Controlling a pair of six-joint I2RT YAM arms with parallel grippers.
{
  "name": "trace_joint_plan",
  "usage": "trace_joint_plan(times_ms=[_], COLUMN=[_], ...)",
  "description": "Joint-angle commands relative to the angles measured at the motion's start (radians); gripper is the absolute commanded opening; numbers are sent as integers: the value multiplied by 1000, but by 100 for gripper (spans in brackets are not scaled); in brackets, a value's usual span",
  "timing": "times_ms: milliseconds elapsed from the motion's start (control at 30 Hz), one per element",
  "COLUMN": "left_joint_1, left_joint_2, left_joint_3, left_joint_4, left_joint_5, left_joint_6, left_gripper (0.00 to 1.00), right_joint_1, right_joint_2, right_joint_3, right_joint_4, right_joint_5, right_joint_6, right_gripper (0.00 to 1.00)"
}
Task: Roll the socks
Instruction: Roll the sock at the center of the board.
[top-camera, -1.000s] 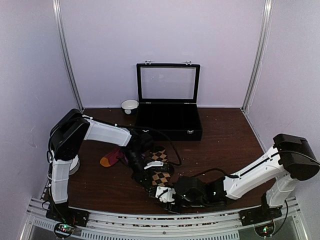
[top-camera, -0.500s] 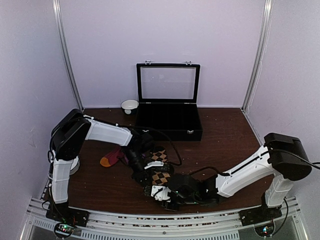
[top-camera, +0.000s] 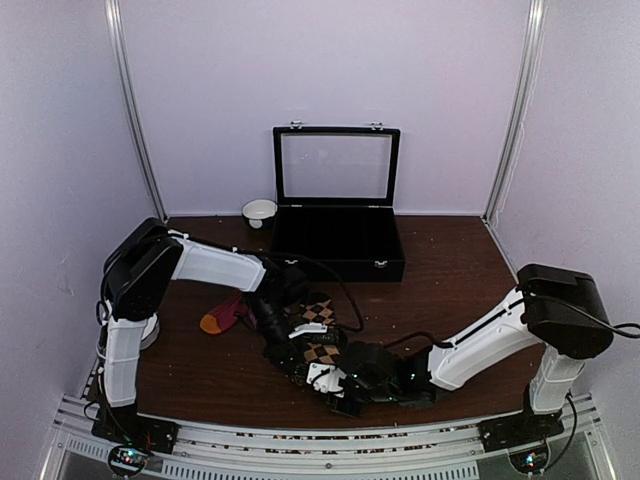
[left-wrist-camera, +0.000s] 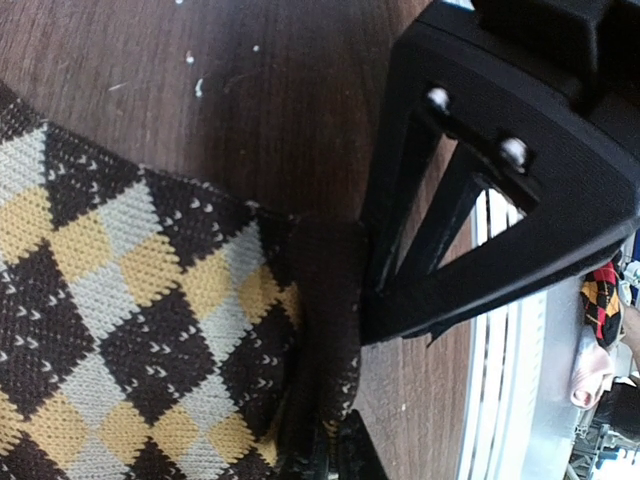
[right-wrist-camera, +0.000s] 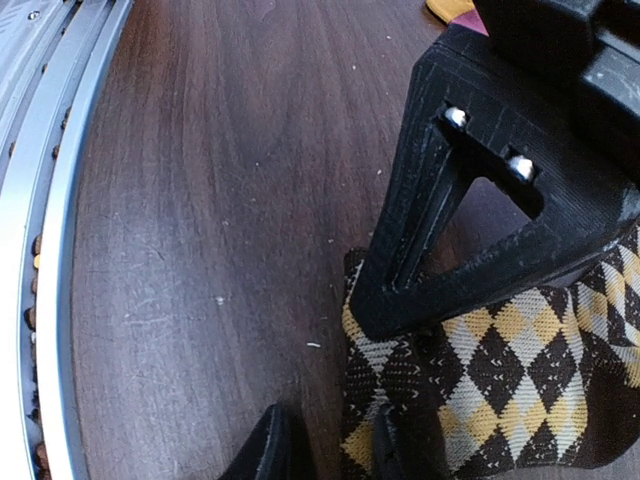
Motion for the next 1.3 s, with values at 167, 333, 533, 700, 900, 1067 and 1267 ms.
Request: trace_joint_plan(times_ms=[167,333,533,700,900,1067,1267], left_joint_1=[3,4,4,17,30,16,-76], left_joint_2=[56,0,-113,-196,-381,-451,-409], left_joint_3=[22,-9,-81,-118,-227,-291,-326], left_joint_4=[-36,-8,60,143,249,258,318], left_joint_5=[-107,-132,-182,-256,-249,-165,-261], left_joint_6=[2,5,32,12,70,173,237], left_gripper=[8,31,41,53,56,54,50], right_joint_1=[-10,-46,-73,-102,-130,-147,-181], right_joint_2=[-21,36,104,126,153,155,179], right_joint_3=[-30,2,15,13,-10,-50,-67], right_joint_4=[-73,-129,-131,-123,-78,30,121], right_joint_5=[2,-74,-171,-244,-303,-351,-445], right_joint_6=[18,60,159,267,370,457,571], right_gripper=[30,29,25,24,23,23,23])
